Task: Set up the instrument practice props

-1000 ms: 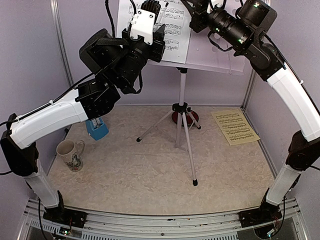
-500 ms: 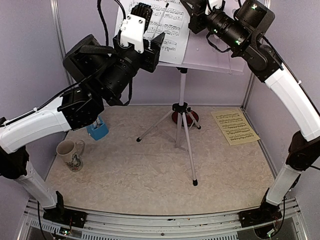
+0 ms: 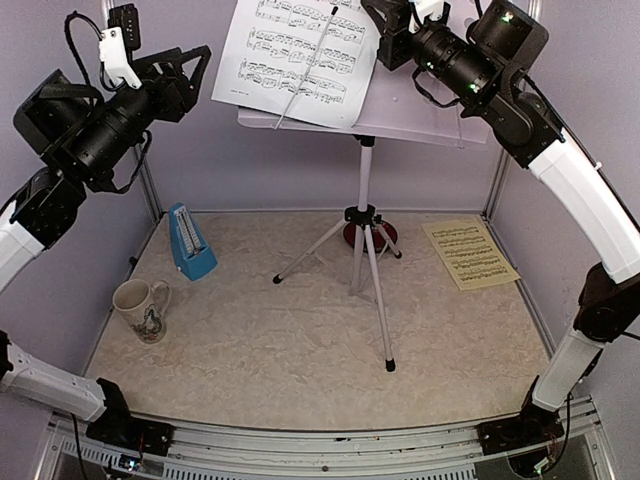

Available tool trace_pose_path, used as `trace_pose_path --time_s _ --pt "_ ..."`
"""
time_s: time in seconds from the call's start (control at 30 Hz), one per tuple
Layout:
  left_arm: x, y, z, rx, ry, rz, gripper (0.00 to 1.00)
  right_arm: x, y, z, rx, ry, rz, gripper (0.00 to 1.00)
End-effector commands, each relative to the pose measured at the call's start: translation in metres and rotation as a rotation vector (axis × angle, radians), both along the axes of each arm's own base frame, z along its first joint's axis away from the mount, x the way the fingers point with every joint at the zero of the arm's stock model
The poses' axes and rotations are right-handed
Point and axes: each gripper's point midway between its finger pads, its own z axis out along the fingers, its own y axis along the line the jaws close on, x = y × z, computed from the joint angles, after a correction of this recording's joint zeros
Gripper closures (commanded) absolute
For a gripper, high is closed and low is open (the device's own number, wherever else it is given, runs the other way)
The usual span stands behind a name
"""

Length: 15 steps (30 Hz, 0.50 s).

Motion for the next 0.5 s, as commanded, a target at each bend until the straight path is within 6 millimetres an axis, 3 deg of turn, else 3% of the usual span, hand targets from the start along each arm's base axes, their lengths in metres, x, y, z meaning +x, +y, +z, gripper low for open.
trace_pose_path --time_s 0.0,0.17,0.47 --pt "0.023 -0.019 -0.016 0.061 0.08 -0.128 0.44 -0.009 -0.011 0.014 0.03 -0.038 -0.023 1.0" --pt "0.039 -0.025 -0.011 0.068 0.086 -0.183 0.51 -0.008 -0.012 0.016 0.03 -0.046 -0.032 1.0" --pt "0.043 -0.036 -0.014 0.074 0.091 -0.257 0.72 -0.008 -0.014 0.021 0.037 -0.064 -0.048 1.0"
